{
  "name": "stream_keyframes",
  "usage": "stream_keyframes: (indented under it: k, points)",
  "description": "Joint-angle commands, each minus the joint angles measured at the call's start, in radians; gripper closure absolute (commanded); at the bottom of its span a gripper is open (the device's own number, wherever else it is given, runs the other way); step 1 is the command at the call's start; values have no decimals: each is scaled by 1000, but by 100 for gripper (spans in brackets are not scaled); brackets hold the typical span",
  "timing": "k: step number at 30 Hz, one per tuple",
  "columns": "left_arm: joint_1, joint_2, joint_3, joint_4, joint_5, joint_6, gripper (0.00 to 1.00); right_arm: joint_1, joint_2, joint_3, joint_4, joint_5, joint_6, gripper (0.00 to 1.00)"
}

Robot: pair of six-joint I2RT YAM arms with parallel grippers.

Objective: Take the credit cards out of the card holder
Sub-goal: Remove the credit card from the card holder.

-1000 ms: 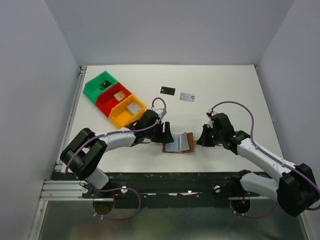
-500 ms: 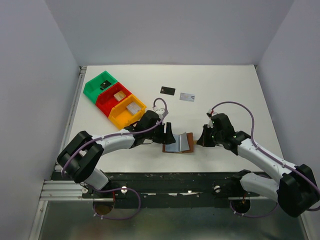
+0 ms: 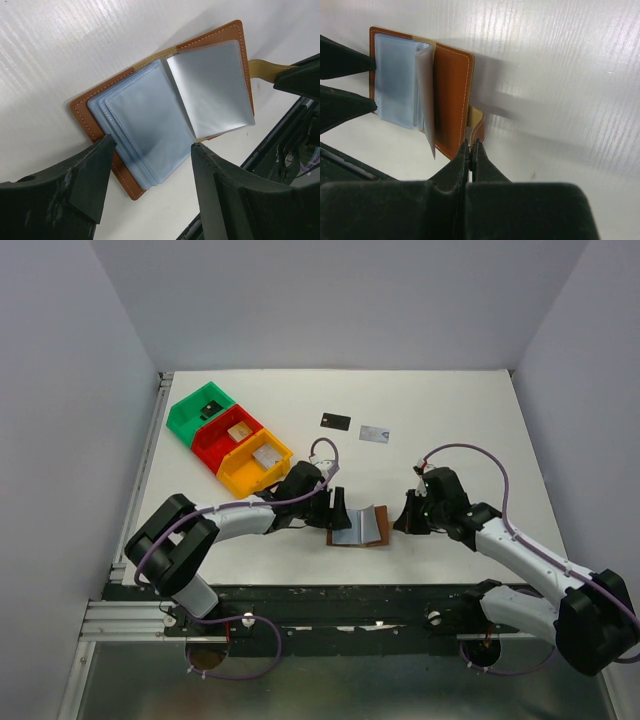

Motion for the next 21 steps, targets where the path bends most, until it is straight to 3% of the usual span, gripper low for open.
stream_keyframes:
  k: [1, 21]
  points:
    - [-5, 27, 28, 21, 68, 21, 27, -7, 15, -18, 20, -26, -6, 100]
    - [-48, 70, 94, 48, 167, 77, 27, -7, 69, -24, 47, -57, -9, 100]
